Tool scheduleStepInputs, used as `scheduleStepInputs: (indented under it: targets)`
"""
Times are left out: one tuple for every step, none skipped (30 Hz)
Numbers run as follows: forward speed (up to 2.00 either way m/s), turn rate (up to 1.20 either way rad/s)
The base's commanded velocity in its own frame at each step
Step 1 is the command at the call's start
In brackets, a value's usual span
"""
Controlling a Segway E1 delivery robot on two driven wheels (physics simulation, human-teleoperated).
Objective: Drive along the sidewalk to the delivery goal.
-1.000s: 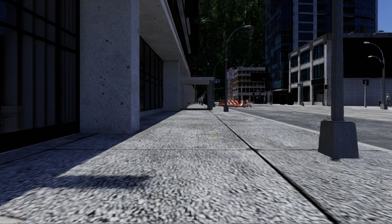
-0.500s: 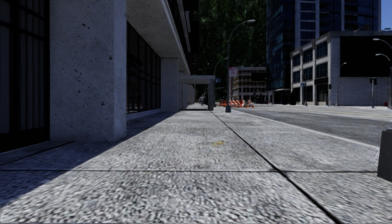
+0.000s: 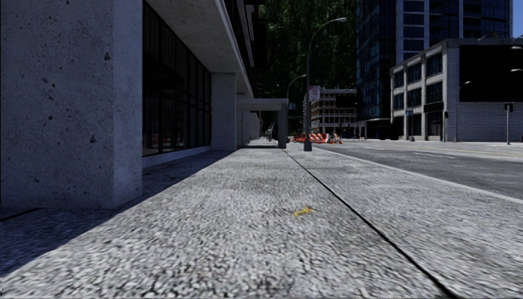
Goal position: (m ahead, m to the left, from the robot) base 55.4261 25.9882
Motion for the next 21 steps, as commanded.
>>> scheduleStepInputs:
  targets:
    - [2.00,0.00]
    - [2.00,0.00]
    - [2.00,0.00]
    - [2.00,0.00]
    - [2.00,0.00]
    - [2.00,0.00]
    - [2.00,0.00]
    - [2.00,0.00]
    - [2.00,0.00]
    - [2.00,0.00]
    - [2.00,0.00]
    - [2.00,0.00]
    - [2.00,0.00]
    - [2.00,0.00]
    - [2.00,0.00]
    - [2.00,0.00]
    - [2.00,0.00]
    - [2.00,0.00]
    - [2.00,0.00]
    - [2.00,0.00]
    - [2.00,0.00]
